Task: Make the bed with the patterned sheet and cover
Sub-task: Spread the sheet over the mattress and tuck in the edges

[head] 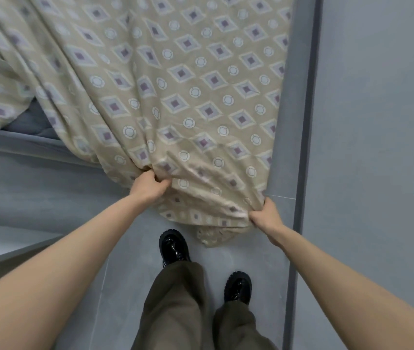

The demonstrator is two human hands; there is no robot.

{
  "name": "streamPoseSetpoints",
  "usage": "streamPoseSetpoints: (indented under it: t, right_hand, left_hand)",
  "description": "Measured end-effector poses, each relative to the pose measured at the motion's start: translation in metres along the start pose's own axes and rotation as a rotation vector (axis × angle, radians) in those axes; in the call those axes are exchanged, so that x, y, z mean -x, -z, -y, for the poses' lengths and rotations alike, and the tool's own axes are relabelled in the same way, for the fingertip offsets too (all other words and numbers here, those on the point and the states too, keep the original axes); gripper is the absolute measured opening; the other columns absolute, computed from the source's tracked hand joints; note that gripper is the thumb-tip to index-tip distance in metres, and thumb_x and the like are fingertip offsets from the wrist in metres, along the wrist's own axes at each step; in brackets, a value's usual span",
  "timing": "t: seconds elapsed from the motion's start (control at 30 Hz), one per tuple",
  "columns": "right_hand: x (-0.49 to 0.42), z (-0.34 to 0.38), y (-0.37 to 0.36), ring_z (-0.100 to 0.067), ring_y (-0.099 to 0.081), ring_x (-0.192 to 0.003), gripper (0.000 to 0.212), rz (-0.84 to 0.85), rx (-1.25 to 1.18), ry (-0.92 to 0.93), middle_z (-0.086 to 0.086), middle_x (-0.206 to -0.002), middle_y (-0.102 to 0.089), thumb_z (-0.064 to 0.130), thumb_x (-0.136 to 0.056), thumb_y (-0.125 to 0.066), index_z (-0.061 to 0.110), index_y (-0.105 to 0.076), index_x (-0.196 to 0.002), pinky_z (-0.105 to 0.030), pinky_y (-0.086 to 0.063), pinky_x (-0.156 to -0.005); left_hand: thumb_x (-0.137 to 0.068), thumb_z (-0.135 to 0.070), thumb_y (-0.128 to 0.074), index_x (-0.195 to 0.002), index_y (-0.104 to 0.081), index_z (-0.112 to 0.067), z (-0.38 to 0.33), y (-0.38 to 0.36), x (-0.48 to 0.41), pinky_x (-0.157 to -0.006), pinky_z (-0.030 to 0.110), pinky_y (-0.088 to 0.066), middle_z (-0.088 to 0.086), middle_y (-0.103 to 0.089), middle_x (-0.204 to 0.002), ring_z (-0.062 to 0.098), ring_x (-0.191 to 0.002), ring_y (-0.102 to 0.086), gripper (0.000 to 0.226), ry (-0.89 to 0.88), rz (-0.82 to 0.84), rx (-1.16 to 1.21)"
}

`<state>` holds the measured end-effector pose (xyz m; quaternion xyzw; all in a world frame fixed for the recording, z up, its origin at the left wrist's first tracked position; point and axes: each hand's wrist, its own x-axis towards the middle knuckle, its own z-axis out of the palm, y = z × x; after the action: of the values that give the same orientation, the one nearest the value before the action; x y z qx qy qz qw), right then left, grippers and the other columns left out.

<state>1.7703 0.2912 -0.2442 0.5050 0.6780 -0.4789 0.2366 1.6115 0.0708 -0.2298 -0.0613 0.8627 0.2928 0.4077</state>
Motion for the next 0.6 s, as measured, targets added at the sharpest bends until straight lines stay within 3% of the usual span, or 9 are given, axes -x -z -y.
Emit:
streamPoseSetpoints:
  t: [0.07,0.13,0.2,0.23,0.3,0.37,0.43,0.5,0.6]
  right_hand:
    - [0.009,-0.003,0.005,-0.026,-0.054,-0.101,0.041,-0.010,0.004,0.045,-0.005,-0.111,-0.053,-0.002,-0.085,-0.039,0.011,-0.039,-0.124,-0.039,-0.048,-0.087]
    - [0.014,-0.008,0.009,-0.021,-0.053,-0.098,0.039,-0.062,-0.023,0.090,-0.002,-0.107,-0.055,0.000,-0.089,-0.032,0.013,-0.048,-0.121,-0.037,-0.046,-0.089]
    - [0.022,-0.011,0.011,-0.017,-0.049,-0.074,0.026,-0.103,-0.069,0.086,-0.002,-0.082,-0.055,0.006,-0.093,-0.031,0.013,-0.055,-0.088,-0.031,-0.042,-0.066]
    - [0.025,-0.013,0.011,-0.015,-0.041,-0.063,0.027,-0.115,-0.074,0.079,-0.001,-0.069,-0.046,0.008,-0.094,-0.033,0.014,-0.047,-0.071,-0.029,-0.032,-0.056]
    - [0.033,-0.017,0.013,-0.013,-0.028,-0.055,0.035,-0.081,-0.048,0.100,0.001,-0.059,-0.031,0.010,-0.093,-0.037,0.017,-0.029,-0.060,-0.028,-0.020,-0.051]
    - [0.032,-0.018,0.016,-0.014,-0.030,-0.055,0.035,-0.031,-0.043,0.113,0.001,-0.056,-0.032,0.012,-0.090,-0.041,0.018,-0.029,-0.058,-0.027,-0.022,-0.052]
    - [0.030,-0.012,0.018,-0.019,-0.043,-0.060,0.028,0.010,-0.054,0.047,-0.004,-0.058,-0.044,0.019,-0.082,-0.045,0.017,-0.040,-0.055,-0.027,-0.036,-0.060]
    - [0.026,-0.006,0.016,-0.022,-0.052,-0.061,0.021,0.090,-0.095,-0.036,-0.008,-0.064,-0.053,0.019,-0.083,-0.045,0.012,-0.053,-0.064,-0.032,-0.047,-0.069]
    - [0.030,0.016,0.005,-0.027,-0.065,-0.075,0.029,0.275,-0.250,-0.155,-0.017,-0.090,-0.065,0.014,-0.095,-0.036,-0.001,-0.057,-0.108,-0.035,-0.055,-0.081]
  left_hand:
    - [-0.089,-0.039,-0.056,-0.121,-0.054,-0.010,-0.002,-0.004,0.007,-0.082,0.037,-0.048,0.005,-0.061,-0.114,0.027,-0.101,-0.059,0.044,0.020,0.050,0.041]
    - [-0.091,-0.044,-0.052,-0.127,-0.049,-0.013,-0.006,-0.010,0.015,-0.081,0.036,-0.047,0.006,-0.058,-0.118,0.028,-0.103,-0.058,0.047,0.039,0.078,0.057]
    - [-0.093,-0.043,-0.049,-0.130,-0.046,-0.012,-0.010,-0.017,0.022,-0.081,0.035,-0.046,0.009,-0.056,-0.122,0.029,-0.106,-0.056,0.049,0.043,0.077,0.070]
    - [-0.093,-0.042,-0.048,-0.132,-0.044,-0.010,-0.012,-0.019,0.024,-0.083,0.036,-0.045,0.009,-0.054,-0.125,0.029,-0.109,-0.055,0.051,0.049,0.073,0.087]
    - [-0.094,-0.042,-0.048,-0.136,-0.042,-0.008,-0.016,-0.023,0.027,-0.091,0.039,-0.044,0.009,-0.053,-0.129,0.030,-0.114,-0.053,0.055,0.071,0.069,0.138]
    - [-0.095,-0.041,-0.048,-0.125,-0.052,-0.003,-0.021,-0.023,0.029,-0.086,0.037,-0.045,0.008,-0.059,-0.110,0.029,-0.103,-0.056,0.048,0.067,0.049,0.171]
    - [-0.094,-0.038,-0.050,-0.092,-0.061,-0.007,-0.025,-0.020,0.030,-0.075,0.031,-0.040,0.005,-0.056,-0.081,0.025,-0.084,-0.053,0.033,0.040,0.016,0.168]
    - [-0.093,-0.039,-0.052,-0.079,-0.057,-0.010,-0.027,-0.014,0.030,-0.070,0.029,-0.038,0.007,-0.054,-0.076,0.022,-0.076,-0.050,0.032,0.038,0.019,0.171]
    - [-0.093,-0.039,-0.052,-0.085,-0.051,-0.013,-0.027,-0.007,0.030,-0.059,0.027,-0.036,0.007,-0.048,-0.075,0.018,-0.065,-0.043,0.027,0.053,0.109,0.173]
